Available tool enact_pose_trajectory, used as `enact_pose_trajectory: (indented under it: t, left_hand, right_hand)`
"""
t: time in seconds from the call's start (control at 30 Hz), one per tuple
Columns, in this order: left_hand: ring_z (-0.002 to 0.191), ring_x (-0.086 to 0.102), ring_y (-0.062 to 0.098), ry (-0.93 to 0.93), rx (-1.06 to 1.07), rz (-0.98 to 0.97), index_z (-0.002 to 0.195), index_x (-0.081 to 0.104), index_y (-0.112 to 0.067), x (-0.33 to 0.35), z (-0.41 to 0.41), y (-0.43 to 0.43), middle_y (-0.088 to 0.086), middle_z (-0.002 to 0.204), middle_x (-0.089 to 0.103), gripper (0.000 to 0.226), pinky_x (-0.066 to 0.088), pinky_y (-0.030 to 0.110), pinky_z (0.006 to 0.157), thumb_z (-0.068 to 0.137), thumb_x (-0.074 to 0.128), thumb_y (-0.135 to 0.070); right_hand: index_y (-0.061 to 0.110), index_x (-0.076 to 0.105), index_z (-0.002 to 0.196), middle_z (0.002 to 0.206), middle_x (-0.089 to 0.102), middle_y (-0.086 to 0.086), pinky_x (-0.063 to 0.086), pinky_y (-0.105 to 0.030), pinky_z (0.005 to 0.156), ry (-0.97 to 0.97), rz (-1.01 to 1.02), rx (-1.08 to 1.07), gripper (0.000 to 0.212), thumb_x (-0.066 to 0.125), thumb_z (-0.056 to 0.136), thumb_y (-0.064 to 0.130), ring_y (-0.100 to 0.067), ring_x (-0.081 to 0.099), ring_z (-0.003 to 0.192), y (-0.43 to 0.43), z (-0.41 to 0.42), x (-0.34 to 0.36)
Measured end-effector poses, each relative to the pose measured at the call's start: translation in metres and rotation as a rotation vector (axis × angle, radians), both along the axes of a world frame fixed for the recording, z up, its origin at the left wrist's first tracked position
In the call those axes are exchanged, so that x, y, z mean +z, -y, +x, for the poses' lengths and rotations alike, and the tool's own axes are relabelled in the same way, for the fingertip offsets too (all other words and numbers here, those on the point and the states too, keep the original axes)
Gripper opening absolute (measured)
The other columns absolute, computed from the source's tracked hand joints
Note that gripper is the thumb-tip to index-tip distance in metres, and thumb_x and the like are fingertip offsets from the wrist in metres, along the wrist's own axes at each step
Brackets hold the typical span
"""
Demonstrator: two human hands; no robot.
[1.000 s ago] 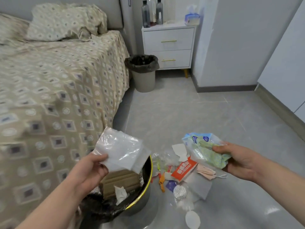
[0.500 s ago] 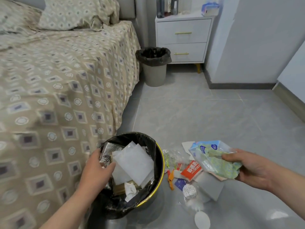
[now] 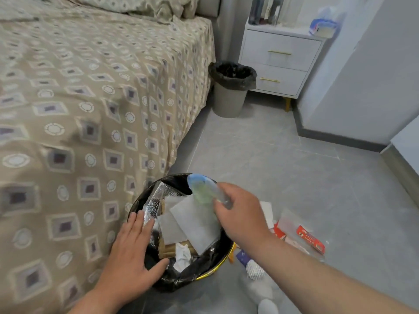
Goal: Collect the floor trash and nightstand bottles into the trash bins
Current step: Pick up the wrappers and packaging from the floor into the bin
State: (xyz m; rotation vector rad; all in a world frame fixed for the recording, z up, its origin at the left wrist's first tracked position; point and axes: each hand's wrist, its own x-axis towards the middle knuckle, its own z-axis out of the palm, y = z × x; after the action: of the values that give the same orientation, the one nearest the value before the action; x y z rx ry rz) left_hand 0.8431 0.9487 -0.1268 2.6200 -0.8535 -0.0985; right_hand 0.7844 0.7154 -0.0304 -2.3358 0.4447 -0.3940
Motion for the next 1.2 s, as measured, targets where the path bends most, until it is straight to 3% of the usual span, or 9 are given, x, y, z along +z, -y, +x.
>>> enact_pose_trajectory:
  t: [0.13,0.37,0.5,0.6,0.67,0.73,0.93,1.1,1.2]
  left_hand:
    - [0.146,-0.008,0.013,-0.027,-0.004,-0.004,0.149,0.024,-0.018,-0.006,0.005,-0.002,0.005,0.158,0.008,0.100,-0.009,0.022,0.115,0.066,0.048,-0.069]
    - [0.142,-0.023,0.006,-0.018,-0.003,-0.007,0.150,0.006,-0.022,-0.012,0.005,-0.004,0.000,0.159,-0.009,0.117,-0.009,0.026,0.116,0.056,0.045,-0.079]
    - [0.143,-0.021,0.008,-0.021,0.005,0.062,0.151,0.009,-0.021,-0.010,0.006,-0.002,0.001,0.159,-0.006,0.119,-0.003,0.033,0.118,0.056,0.041,-0.086]
    - [0.146,-0.011,0.014,-0.013,-0.058,0.171,0.148,0.028,-0.011,0.002,0.007,-0.001,0.016,0.156,0.017,0.113,-0.007,0.032,0.116,0.067,0.020,-0.090]
    - [0.145,0.004,0.026,0.036,-0.108,0.109,0.139,0.040,-0.006,0.029,0.001,0.014,0.023,0.150,0.030,0.103,-0.007,0.031,0.116,0.075,0.017,-0.083]
    - [0.141,0.017,0.036,0.160,-0.289,-0.020,0.133,0.044,-0.005,0.063,-0.011,0.046,0.023,0.147,0.034,0.088,-0.001,0.034,0.117,0.082,0.023,-0.073]
    - [0.131,0.036,0.018,0.202,-0.846,-0.055,0.129,0.047,-0.018,0.079,-0.080,0.161,0.003,0.140,0.044,0.061,0.019,0.023,0.111,0.080,0.049,-0.054]
    - [0.129,0.037,0.018,-0.272,-0.612,0.178,0.129,0.042,-0.024,-0.024,-0.104,0.225,-0.003,0.137,0.041,0.064,0.029,0.027,0.107,0.073,0.038,-0.053]
    - [0.130,0.035,0.025,-0.337,-0.468,0.225,0.134,0.037,-0.019,-0.074,-0.098,0.236,0.005,0.137,0.038,0.064,0.030,0.032,0.107,0.078,0.053,-0.046]
  right_hand:
    - [0.025,0.038,0.142,0.156,0.020,-0.018,0.018,-0.045,0.116,-0.448,-0.259,0.373,0.060,0.055,0.085,0.032,-0.034,0.014,0.145,-0.049,0.027,-0.060]
    - [0.034,0.011,0.150,0.160,-0.014,-0.011,0.001,-0.052,0.118,-0.908,-0.195,0.578,0.066,0.027,0.092,0.060,-0.029,-0.016,0.146,-0.060,0.037,-0.107]
    - [0.030,0.031,0.146,0.160,0.002,-0.011,0.014,-0.053,0.116,-0.955,-0.145,0.624,0.056,0.030,0.094,0.052,-0.034,0.002,0.147,-0.051,0.042,-0.099]
    - [0.015,0.060,0.117,0.132,0.053,-0.015,0.037,-0.041,0.099,-0.703,-0.129,0.614,0.041,0.034,0.097,0.040,-0.032,0.045,0.125,-0.033,0.033,-0.056]
    - [0.016,0.065,0.093,0.105,0.064,-0.008,0.043,-0.035,0.085,-0.476,-0.133,0.562,0.035,0.038,0.096,0.038,-0.028,0.056,0.105,-0.005,0.009,-0.023]
    - [0.019,0.069,0.095,0.102,0.068,-0.003,0.045,-0.033,0.084,-0.343,-0.130,0.439,0.031,0.043,0.093,0.037,-0.022,0.058,0.100,0.040,-0.024,-0.003]
    - [0.014,0.066,0.090,0.099,0.069,-0.005,0.042,-0.029,0.071,-0.559,-0.050,-0.183,0.022,0.053,0.086,0.032,-0.023,0.061,0.094,0.180,-0.143,-0.064]
    - [0.020,0.050,0.130,0.131,0.052,-0.009,0.041,-0.032,0.098,-0.845,-0.009,0.091,0.050,0.057,0.083,0.035,-0.028,0.051,0.120,0.152,-0.195,-0.175]
    - [0.021,0.033,0.141,0.147,0.031,-0.014,0.035,-0.039,0.106,-0.842,-0.065,0.271,0.069,0.063,0.081,0.036,-0.035,0.035,0.133,0.115,-0.204,-0.214]
